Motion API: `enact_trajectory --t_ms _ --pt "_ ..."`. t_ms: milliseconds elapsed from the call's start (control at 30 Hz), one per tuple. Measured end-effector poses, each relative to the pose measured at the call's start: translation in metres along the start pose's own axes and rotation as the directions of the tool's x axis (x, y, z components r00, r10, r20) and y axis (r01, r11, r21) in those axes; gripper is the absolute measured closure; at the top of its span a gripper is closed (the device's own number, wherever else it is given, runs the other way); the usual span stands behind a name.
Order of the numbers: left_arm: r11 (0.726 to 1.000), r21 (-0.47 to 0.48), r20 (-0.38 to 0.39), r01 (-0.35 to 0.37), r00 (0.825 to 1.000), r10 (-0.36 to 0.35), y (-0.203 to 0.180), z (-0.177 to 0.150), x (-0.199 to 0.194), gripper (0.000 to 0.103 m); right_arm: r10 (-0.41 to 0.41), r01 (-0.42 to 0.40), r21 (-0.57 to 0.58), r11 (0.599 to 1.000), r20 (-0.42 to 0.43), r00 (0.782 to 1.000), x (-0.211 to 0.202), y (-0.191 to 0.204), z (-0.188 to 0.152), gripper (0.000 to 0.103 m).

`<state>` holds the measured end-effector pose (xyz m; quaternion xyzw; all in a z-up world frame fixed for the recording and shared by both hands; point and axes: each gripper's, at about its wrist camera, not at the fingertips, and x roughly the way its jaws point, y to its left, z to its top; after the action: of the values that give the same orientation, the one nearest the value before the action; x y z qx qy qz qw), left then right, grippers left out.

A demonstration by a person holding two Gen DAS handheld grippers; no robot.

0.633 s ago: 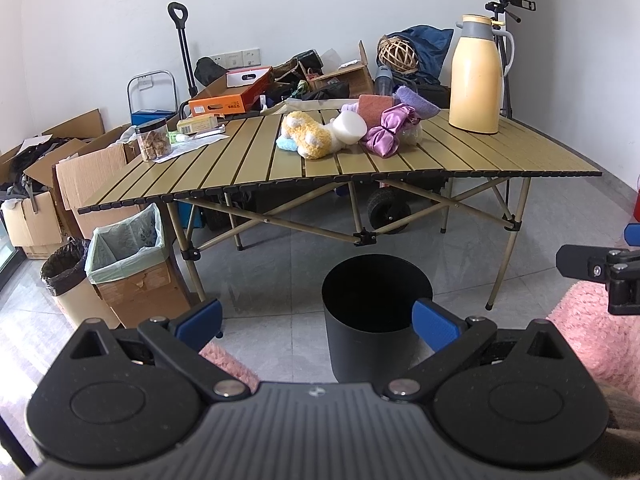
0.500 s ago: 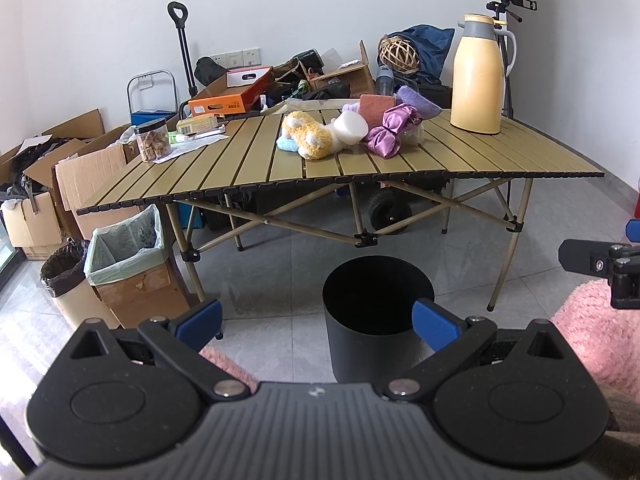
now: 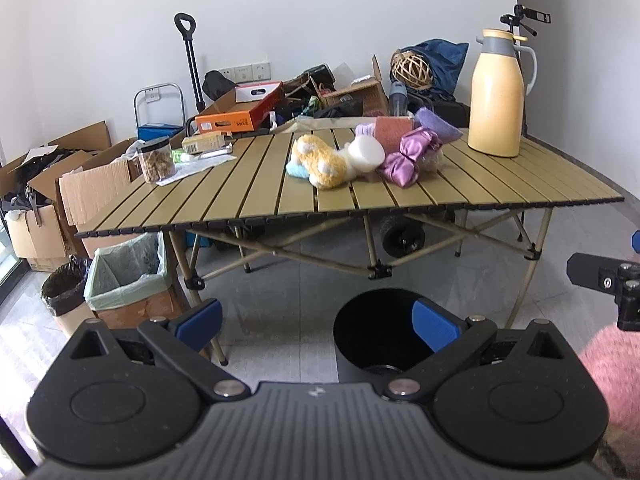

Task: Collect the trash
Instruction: 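Move both tools toward the table, right tool reaching the white ball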

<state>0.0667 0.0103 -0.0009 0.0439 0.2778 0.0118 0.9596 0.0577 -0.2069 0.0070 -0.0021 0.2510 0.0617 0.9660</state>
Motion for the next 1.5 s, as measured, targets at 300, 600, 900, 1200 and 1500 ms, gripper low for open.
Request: enact_trajectory --t_ms 300,600,900,1200,1500 --pt "0.999 -0.044 0.015 -0.014 1.000 0.015 0.000 0.035 0.039 0.000 -0.002 0.002 0.013 1.000 0.043 0.999 0.041 -0.006 0.028 0.000" --pt "0.995 -0.090 0.047 -0.040 0.998 0.044 0.006 0.072 0.079 0.000 0.014 -0.012 -0.017 1.000 0.110 0.994 0.084 -0.011 0.052 0.000" --pt "0.986 -0.160 0.074 -0.054 0.995 0.066 0.014 0.107 0.121 0.000 0.031 -0.035 0.019 0.999 0.176 0.984 0.132 -0.017 0.076 0.000" --pt "0.967 -0.237 0.074 -0.098 0.990 0.118 0.026 0.133 0.171 0.000 0.072 -0.075 0.001 0.997 0.265 0.962 0.187 -0.004 0.099 0.000" --pt "0.936 -0.310 0.051 -0.169 0.980 0.194 0.050 0.147 0.215 0.000 0.136 -0.134 -0.028 0.991 0.251 0.958 0.243 0.018 0.118 0.005"
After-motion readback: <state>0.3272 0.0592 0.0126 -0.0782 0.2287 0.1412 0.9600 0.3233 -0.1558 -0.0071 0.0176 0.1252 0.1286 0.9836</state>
